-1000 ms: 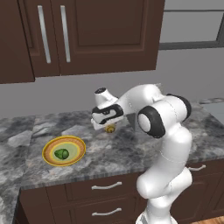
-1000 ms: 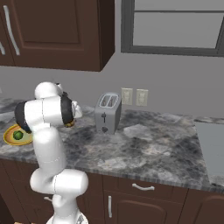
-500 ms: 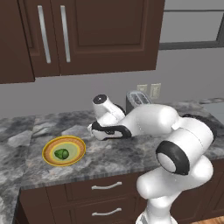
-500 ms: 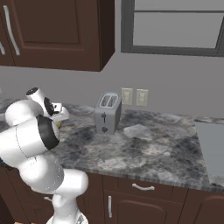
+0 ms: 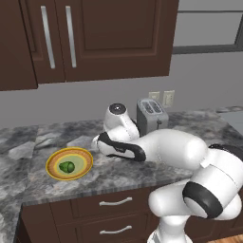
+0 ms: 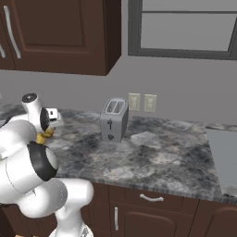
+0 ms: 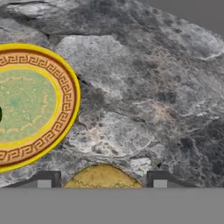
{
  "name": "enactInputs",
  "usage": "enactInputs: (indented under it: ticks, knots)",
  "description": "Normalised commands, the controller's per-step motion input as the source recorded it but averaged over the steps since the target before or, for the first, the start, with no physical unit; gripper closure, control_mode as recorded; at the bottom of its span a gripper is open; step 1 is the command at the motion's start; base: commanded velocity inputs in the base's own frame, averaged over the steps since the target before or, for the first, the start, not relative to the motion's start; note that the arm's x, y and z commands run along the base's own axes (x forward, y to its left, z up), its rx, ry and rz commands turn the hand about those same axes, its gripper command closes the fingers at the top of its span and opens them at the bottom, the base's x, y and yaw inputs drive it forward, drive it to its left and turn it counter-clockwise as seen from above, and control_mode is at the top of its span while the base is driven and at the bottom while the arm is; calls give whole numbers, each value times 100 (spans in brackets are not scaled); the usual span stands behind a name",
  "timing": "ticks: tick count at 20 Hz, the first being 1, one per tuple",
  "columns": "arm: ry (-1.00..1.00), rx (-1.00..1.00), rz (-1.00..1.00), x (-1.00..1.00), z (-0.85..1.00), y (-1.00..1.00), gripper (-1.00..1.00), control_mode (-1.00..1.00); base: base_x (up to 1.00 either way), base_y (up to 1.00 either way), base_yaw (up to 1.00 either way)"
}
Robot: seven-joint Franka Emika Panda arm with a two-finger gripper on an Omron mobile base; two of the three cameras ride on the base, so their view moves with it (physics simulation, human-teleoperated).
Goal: Pick the avocado and bread from the counter and place them on the plate. Then pick the jam from the cabinet and place it next to the plate. Lastly close the cabinet door.
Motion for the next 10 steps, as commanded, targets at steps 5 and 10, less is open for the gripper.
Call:
enactInputs:
  ticks: [5,10]
  knots:
    - [0,11,17,-9,14,46,100,-100,0,0,0]
    - [0,3,10,0,0,50,100,-100,0,0,0]
